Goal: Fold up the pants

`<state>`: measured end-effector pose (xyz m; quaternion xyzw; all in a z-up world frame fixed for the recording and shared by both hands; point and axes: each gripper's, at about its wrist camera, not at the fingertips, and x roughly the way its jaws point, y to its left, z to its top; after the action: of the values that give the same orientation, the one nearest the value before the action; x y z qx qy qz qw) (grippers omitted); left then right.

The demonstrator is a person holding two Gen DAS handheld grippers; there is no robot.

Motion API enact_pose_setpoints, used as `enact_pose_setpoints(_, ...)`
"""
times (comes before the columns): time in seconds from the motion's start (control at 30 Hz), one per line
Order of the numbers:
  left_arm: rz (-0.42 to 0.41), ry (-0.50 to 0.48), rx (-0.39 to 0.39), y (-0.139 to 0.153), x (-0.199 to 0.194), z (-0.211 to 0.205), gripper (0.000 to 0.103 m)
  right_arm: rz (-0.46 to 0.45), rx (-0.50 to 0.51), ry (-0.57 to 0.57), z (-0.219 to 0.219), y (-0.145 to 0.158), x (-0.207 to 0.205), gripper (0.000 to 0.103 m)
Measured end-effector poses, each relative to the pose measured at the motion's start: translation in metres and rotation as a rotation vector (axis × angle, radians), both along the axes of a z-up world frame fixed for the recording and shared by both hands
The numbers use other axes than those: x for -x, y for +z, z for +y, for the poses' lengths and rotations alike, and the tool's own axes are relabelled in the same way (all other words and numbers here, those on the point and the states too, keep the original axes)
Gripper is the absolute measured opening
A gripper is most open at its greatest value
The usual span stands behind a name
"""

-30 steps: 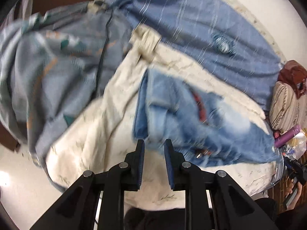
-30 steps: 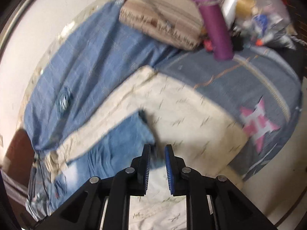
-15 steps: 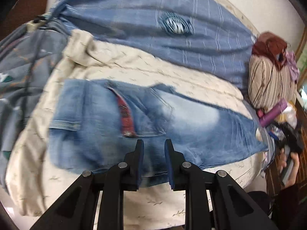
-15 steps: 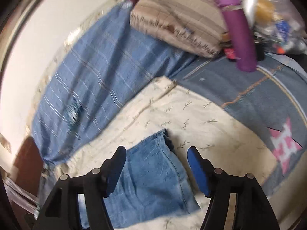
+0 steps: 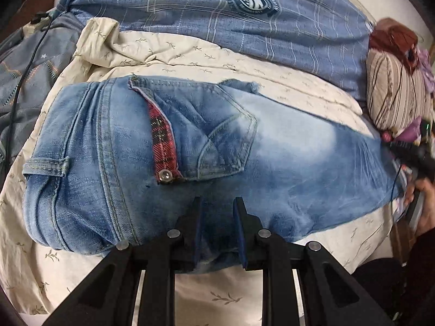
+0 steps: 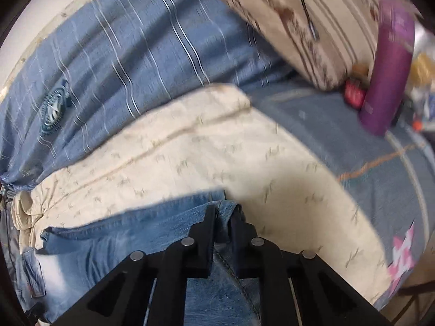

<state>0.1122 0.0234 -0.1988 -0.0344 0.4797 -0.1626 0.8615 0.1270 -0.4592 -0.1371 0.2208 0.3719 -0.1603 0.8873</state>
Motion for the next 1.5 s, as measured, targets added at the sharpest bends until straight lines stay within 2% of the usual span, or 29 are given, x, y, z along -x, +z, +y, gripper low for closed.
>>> enact_pose_setpoints(0.1, -0.012, -0.018, -0.008, -0.002, 0.005, -0.001, 0.022, 0.002, 0.027, 0.009, 0.003, 0.011, -0.006, 0.011)
enact_pose_setpoints(0.17, -0.006, -0.028, 0.005, -0.005, 0.008, 0.003, 0.022, -0.028, -0.039, 0.002, -0.005, 0.02, -0.005, 0.014)
enact_pose_setpoints(0.27, -0.003, -0.047, 0.018, -0.013, 0.013, 0.007, 0.021, -0.185, -0.185, -0.063, -0.022, 0.039, 0.01, 0.014)
enact_pose_setpoints(0.33, -0.002, -0.045, 0.029, -0.012, 0.013, 0.008, 0.022, -0.268, -0.23, -0.079, -0.025, 0.052, 0.015, 0.015)
enact_pose_setpoints(0.4, 0.02, -0.03, 0.048, -0.011, 0.009, 0.01, 0.022, -0.329, -0.277, -0.04, -0.018, 0.065, 0.014, 0.015)
enact_pose_setpoints(0.47, 0.037, -0.017, 0.063, -0.007, 0.007, 0.011, 0.022, -0.354, -0.286, 0.06, 0.005, 0.077, 0.004, 0.015)
enact_pose_setpoints(0.53, 0.045, -0.008, 0.062, -0.002, 0.008, 0.011, 0.022, -0.342, -0.263, 0.166, 0.037, 0.083, -0.01, 0.015)
enact_pose_setpoints(0.63, 0.024, 0.025, 0.024, 0.014, 0.013, 0.011, 0.022, -0.29, -0.298, 0.331, 0.091, 0.077, -0.038, 0.015)
enact_pose_setpoints(0.7, -0.028, 0.061, 0.017, 0.031, 0.015, 0.019, 0.032, -0.263, -0.306, 0.417, 0.132, 0.071, -0.055, 0.015)
enact_pose_setpoints(0.77, -0.064, 0.111, 0.0, 0.043, 0.014, 0.03, 0.066, -0.229, -0.297, 0.483, 0.168, 0.069, -0.069, 0.015)
enact_pose_setpoints(0.87, -0.107, 0.202, -0.032, 0.058, 0.01, 0.053, 0.071, -0.207, -0.293, 0.579, 0.214, 0.066, -0.079, 0.015)
enact_pose_setpoints(0.97, -0.083, 0.266, -0.079, 0.053, 0.002, 0.069, 0.081, -0.178, -0.236, 0.653, 0.252, 0.06, -0.082, 0.015)
enact_pose_setpoints(1.03, -0.053, 0.278, -0.09, 0.04, -0.001, 0.072, 0.081, -0.164, -0.224, 0.683, 0.271, 0.052, -0.08, 0.015)
enact_pose_setpoints(1.2, 0.085, 0.254, -0.134, 0.001, -0.014, 0.064, 0.091, -0.121, -0.249, 0.694, 0.282, 0.032, -0.091, 0.015)
enact_pose_setpoints(1.27, 0.066, 0.245, -0.131, -0.007, -0.014, 0.061, 0.102, -0.094, -0.264, 0.69, 0.282, 0.025, -0.098, 0.015)
enact_pose_setpoints(1.37, 0.06, 0.211, -0.18, -0.012, -0.014, 0.053, 0.103, -0.066, -0.3, 0.657, 0.28, 0.017, -0.109, 0.015)
enact_pose_setpoints(1.5, 0.085, 0.194, -0.17, -0.012, -0.017, 0.054, 0.103, -0.069, -0.359, 0.612, 0.281, 0.016, -0.114, 0.015)
